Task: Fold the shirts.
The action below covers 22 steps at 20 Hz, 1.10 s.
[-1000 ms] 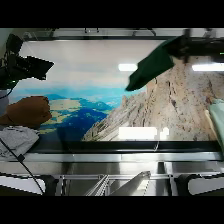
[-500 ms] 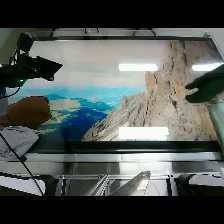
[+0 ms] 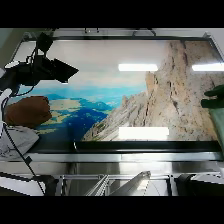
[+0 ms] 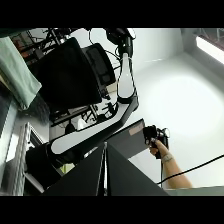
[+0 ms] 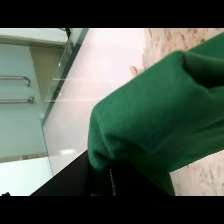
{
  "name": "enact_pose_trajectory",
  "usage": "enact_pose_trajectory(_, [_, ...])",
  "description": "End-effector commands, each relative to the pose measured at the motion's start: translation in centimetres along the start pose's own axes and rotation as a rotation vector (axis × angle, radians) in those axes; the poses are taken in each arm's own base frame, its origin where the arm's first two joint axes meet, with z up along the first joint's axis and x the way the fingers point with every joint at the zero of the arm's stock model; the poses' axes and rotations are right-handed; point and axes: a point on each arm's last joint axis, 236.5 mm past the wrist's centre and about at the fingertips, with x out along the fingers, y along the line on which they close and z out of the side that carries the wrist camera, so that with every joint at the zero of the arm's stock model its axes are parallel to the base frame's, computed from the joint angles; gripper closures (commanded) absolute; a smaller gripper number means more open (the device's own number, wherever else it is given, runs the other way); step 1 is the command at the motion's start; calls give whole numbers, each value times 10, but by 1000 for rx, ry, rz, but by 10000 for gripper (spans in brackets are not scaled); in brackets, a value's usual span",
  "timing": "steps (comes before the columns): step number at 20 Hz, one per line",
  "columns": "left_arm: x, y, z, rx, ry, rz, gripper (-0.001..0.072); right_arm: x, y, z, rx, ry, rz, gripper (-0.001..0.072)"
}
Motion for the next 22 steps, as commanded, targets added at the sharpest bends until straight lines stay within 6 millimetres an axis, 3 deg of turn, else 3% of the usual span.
enact_pose_trajectory(1, [14,0,-7,-4,38,-16,700,-23,-16,-12,29,-2,-96,688])
enact_pose_trajectory(3, [18,0,-8,3,46,-20,700,-44,-59,-16,55,-35,-328,688])
enact_pose_trajectory(5, [21,0,-9,9,54,-23,701,-82,-116,-28,131,-58,-653,688])
enact_pose_trajectory(8, [21,0,-9,13,55,-22,700,-120,-164,-47,282,-69,-910,688])
enact_pose_trajectory(14, [21,10,-17,5,87,19,700,-132,-240,-103,501,72,-1104,687])
enact_pose_trajectory(21, [22,9,-17,6,87,15,700,-109,-310,-120,505,69,-1143,684])
enact_pose_trajectory(22, [22,9,-17,6,87,15,700,-106,-315,-124,513,81,-1141,587])
